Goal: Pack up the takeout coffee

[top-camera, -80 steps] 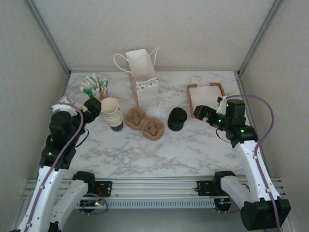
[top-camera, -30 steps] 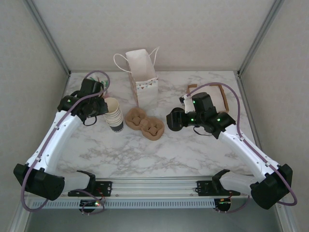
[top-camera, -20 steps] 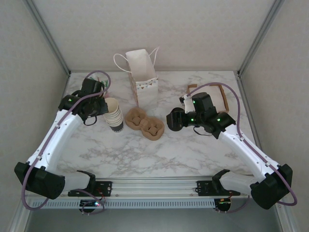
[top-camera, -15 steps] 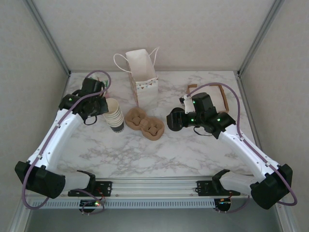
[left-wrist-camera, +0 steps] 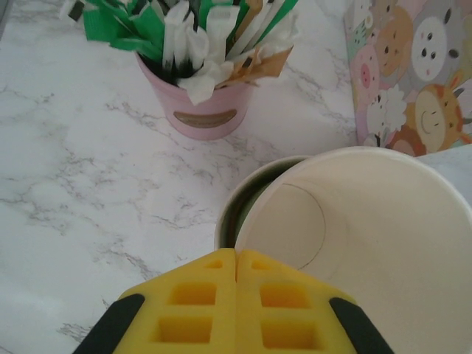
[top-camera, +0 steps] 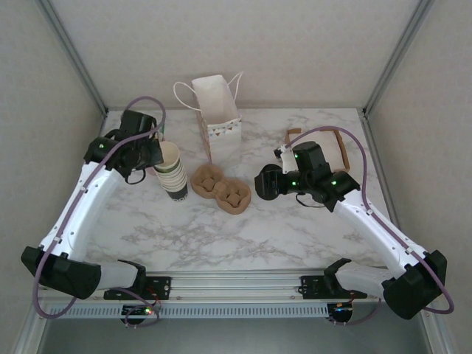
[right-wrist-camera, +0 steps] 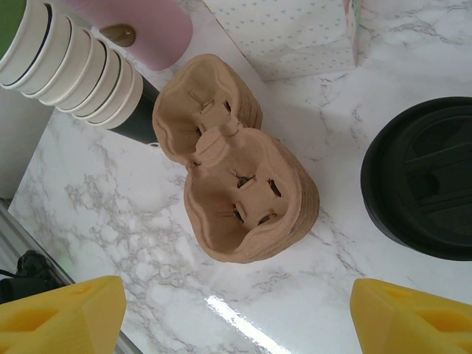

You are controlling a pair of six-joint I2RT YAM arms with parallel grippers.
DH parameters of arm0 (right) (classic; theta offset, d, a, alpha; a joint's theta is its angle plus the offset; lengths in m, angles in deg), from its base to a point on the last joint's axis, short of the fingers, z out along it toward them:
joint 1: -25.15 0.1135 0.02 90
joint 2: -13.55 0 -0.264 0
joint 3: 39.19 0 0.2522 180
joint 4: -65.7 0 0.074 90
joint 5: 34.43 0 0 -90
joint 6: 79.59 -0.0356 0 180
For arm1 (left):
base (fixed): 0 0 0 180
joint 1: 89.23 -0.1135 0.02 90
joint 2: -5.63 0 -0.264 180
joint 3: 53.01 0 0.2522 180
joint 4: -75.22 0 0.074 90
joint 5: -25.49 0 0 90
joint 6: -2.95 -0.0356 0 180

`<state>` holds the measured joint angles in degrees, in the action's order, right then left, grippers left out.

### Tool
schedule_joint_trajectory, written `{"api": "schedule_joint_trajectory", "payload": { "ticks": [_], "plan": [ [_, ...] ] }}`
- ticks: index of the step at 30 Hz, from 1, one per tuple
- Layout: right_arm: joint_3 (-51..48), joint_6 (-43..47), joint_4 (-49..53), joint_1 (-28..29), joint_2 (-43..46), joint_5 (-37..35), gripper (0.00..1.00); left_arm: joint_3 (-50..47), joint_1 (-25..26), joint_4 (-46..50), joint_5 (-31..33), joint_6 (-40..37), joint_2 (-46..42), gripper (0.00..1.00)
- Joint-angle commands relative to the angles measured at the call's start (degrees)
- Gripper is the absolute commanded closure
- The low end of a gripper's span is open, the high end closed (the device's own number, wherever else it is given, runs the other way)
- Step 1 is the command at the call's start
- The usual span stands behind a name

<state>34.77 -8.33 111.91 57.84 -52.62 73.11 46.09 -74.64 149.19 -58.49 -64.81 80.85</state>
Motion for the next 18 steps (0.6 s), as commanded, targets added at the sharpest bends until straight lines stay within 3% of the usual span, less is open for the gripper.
{"api": "schedule_joint_trajectory", "payload": {
  "ticks": [1,7,12,15,18],
  "plan": [
    [1.0,0.9,1.2,0.6,0.8,-1.2,0.19,3.3,0.5,1.6,1.8,-0.2,-0.1,1.0],
    [1.6,1.1,2.0,0.6,1.1,-2.1,0.14,7.6,0.6,3.6,1.6,-0.5,-0.8,1.0],
    [2.7,1.1,3.2,0.6,1.7,-3.6,0.01,13.3,0.6,6.0,0.8,-1.0,-2.2,1.0],
    [3.5,0.9,3.9,0.6,1.9,-4.3,0.01,15.5,1.2,6.7,0.1,-1.2,-3.1,1.0],
    [3.8,0.6,4.5,0.6,2.5,-5.9,0.01,15.5,1.7,4.8,-4.7,-1.2,-5.0,1.0]
  ]
}}
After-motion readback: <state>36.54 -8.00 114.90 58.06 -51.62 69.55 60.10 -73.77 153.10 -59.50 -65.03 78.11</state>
